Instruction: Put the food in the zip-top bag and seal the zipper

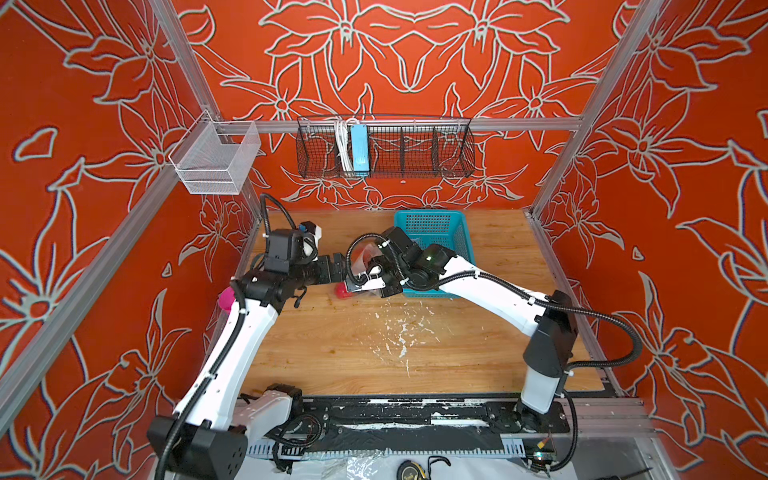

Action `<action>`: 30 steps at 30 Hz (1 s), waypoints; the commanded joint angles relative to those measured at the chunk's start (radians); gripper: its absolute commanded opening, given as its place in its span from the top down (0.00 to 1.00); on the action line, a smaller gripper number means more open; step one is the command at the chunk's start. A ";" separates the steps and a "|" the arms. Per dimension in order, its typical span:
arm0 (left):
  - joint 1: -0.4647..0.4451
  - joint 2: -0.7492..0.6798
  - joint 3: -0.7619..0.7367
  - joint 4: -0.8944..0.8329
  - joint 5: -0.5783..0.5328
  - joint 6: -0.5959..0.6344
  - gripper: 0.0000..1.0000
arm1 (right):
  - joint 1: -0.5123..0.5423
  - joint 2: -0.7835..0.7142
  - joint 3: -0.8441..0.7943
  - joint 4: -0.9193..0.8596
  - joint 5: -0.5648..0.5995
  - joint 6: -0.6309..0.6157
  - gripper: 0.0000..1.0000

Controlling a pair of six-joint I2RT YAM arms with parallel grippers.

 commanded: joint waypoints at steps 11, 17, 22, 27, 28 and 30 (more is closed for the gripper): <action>-0.019 -0.161 -0.137 0.007 -0.010 0.106 0.03 | -0.085 -0.050 -0.041 0.144 -0.077 0.105 1.00; -0.019 -0.108 -0.137 0.057 0.138 0.166 0.02 | -0.102 -0.054 -0.042 0.150 -0.104 0.118 1.00; -0.019 -0.023 -0.114 0.055 0.128 0.224 0.03 | -0.111 -0.054 -0.035 0.145 -0.124 0.129 1.00; -0.019 0.002 -0.089 0.096 0.162 0.310 0.06 | -0.121 -0.036 -0.009 0.116 -0.143 0.138 1.00; -0.019 0.009 -0.081 0.096 0.170 0.325 0.08 | -0.123 -0.033 -0.006 0.114 -0.145 0.141 1.00; -0.019 0.037 -0.057 0.087 0.190 0.353 0.16 | -0.126 -0.030 0.000 0.119 -0.157 0.149 1.00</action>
